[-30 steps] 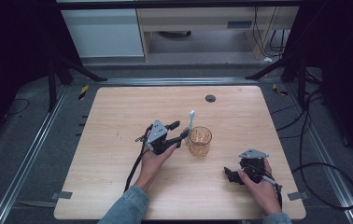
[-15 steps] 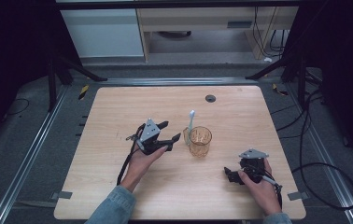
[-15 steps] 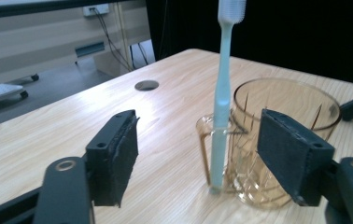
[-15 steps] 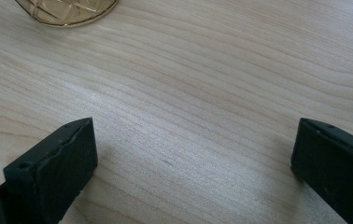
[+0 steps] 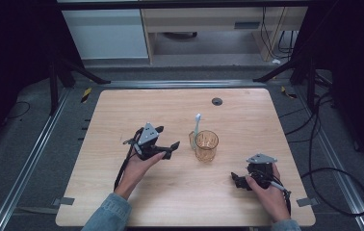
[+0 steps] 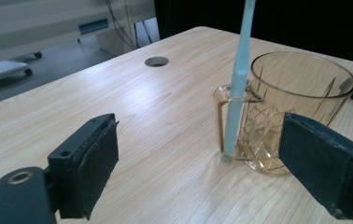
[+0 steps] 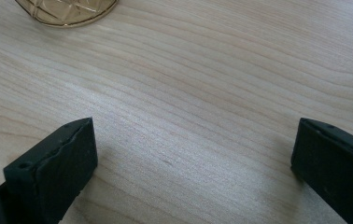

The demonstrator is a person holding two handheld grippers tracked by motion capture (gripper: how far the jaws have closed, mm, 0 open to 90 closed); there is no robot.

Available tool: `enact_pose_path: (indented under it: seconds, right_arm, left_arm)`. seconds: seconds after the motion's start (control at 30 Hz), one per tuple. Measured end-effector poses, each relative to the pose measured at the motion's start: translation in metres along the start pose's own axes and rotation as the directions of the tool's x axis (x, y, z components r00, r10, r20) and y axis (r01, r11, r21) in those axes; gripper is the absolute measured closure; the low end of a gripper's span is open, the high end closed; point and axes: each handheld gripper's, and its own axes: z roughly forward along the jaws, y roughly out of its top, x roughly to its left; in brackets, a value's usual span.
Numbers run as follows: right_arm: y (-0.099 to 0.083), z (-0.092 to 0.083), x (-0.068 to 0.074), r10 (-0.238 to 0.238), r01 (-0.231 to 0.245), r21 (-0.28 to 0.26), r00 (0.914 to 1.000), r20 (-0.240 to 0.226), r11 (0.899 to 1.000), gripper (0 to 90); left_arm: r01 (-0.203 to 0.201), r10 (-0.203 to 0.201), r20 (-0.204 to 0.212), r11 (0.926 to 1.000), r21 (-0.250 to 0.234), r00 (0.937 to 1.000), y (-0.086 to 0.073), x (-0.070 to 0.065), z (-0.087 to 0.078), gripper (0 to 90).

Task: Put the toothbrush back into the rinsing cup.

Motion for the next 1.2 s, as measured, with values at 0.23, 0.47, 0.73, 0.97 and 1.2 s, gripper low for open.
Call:
enact_pose_path:
  seconds: [0.23, 0.47, 0.73, 0.97, 1.2]
  right_arm:
    - [0.0, 0.0, 0.0, 0.002, -0.002, 0.002, 1.0, -0.001, 1.0, 0.7]
    - [0.0, 0.0, 0.0, 0.001, -0.001, 0.002, 1.0, -0.001, 1.0, 0.7]
    - [0.0, 0.0, 0.0, 0.002, -0.002, 0.002, 1.0, -0.001, 1.0, 0.7]
    - [0.0, 0.0, 0.0, 0.002, -0.002, 0.002, 1.0, -0.001, 1.0, 0.7]
    - [0.0, 0.0, 0.0, 0.001, -0.001, 0.001, 1.0, -0.002, 1.0, 0.7]
  left_arm:
    - [0.036, -0.034, -0.035, 0.9965, 0.076, 0.9988, -0.006, 0.009, -0.012, 8.4]
    - [0.115, -0.106, -0.072, 0.9843, 0.134, 0.9918, -0.009, 0.025, -0.023, 7.2]
    - [0.137, -0.113, -0.12, 0.9684, 0.209, 0.9863, -0.015, 0.037, -0.039, 7.1]
    - [0.169, -0.132, -0.16, 0.9551, 0.243, 0.9782, -0.025, 0.048, -0.053, 7.1]
    - [0.194, -0.13, -0.21, 0.927, 0.321, 0.969, -0.037, 0.062, -0.065, 7.2]
